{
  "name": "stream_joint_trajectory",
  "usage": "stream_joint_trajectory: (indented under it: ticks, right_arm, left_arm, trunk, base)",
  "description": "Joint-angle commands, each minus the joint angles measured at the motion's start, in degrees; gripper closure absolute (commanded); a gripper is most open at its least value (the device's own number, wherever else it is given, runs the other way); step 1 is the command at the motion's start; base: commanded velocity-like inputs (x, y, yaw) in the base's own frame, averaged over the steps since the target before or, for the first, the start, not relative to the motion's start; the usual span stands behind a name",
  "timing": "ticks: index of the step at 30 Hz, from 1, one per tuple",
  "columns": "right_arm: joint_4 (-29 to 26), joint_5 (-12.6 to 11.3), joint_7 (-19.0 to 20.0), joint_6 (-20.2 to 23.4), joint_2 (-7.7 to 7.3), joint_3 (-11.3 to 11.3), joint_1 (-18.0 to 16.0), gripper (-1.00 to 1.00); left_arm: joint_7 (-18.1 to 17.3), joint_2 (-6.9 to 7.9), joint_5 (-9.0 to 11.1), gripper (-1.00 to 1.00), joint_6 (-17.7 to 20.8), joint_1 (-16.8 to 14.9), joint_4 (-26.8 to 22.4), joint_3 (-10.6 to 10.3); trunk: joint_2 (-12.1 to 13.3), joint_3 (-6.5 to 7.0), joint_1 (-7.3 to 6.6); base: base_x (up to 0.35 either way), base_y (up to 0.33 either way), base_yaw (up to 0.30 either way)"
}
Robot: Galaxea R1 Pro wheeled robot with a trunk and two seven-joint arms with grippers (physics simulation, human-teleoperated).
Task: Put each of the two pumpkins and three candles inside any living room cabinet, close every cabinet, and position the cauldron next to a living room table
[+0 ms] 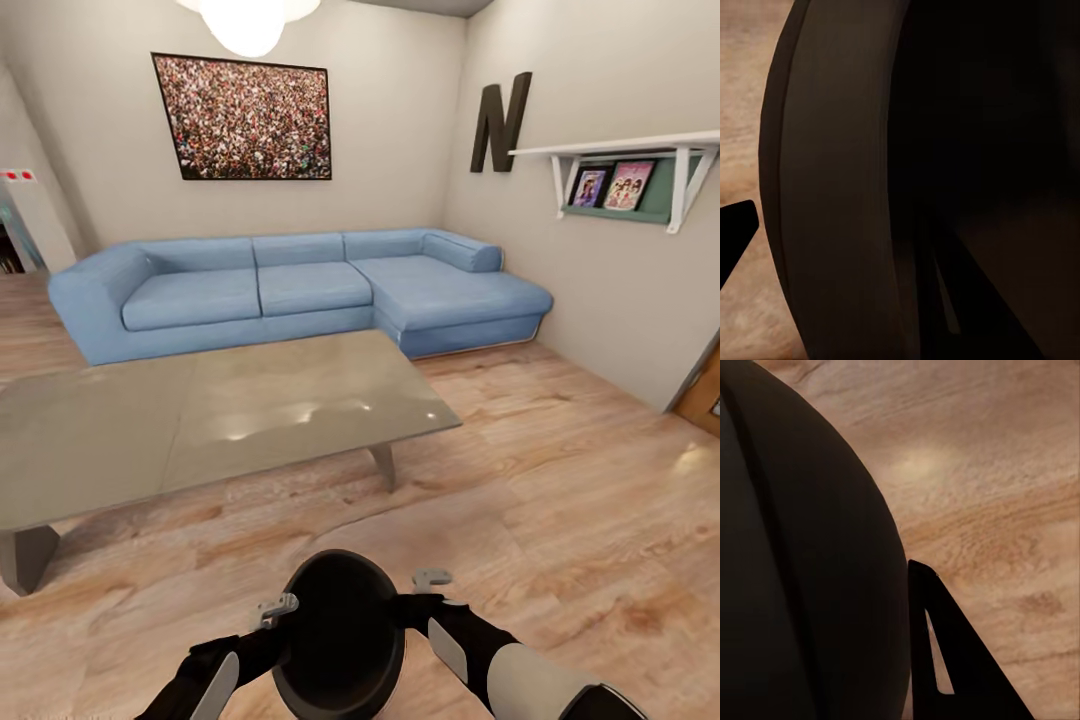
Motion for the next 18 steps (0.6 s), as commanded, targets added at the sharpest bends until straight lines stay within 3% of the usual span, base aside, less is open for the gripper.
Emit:
stream_joint_trajectory:
  ticks: [1, 9, 18]
  right_arm:
    - [0.0, 0.1, -0.2, 0.2, -0.05, -0.1, 0.0, 1.00]
    - [0.0, 0.1, -0.2, 0.2, -0.05, -0.1, 0.0, 1.00]
    - [0.0, 0.1, -0.2, 0.2, -0.05, -0.1, 0.0, 1.00]
  left_arm:
    - [0.2, 0.02, 0.4, 1.00, 0.2, -0.1, -0.1, 0.0]
    - [0.2, 0.02, 0.5, 1.00, 0.2, -0.1, -0.1, 0.0]
    - [0.2, 0.02, 0.5, 1.00, 0.2, -0.1, -0.1, 0.0]
  trunk:
    - [0.0, -0.04, 0.00]
    - [0.0, -0.04, 0.00]
    - [0.0, -0.04, 0.00]
  base:
    - [0.165, 0.000, 0.287]
    - [0.189, 0.000, 0.262]
    - [0.182, 0.000, 0.018]
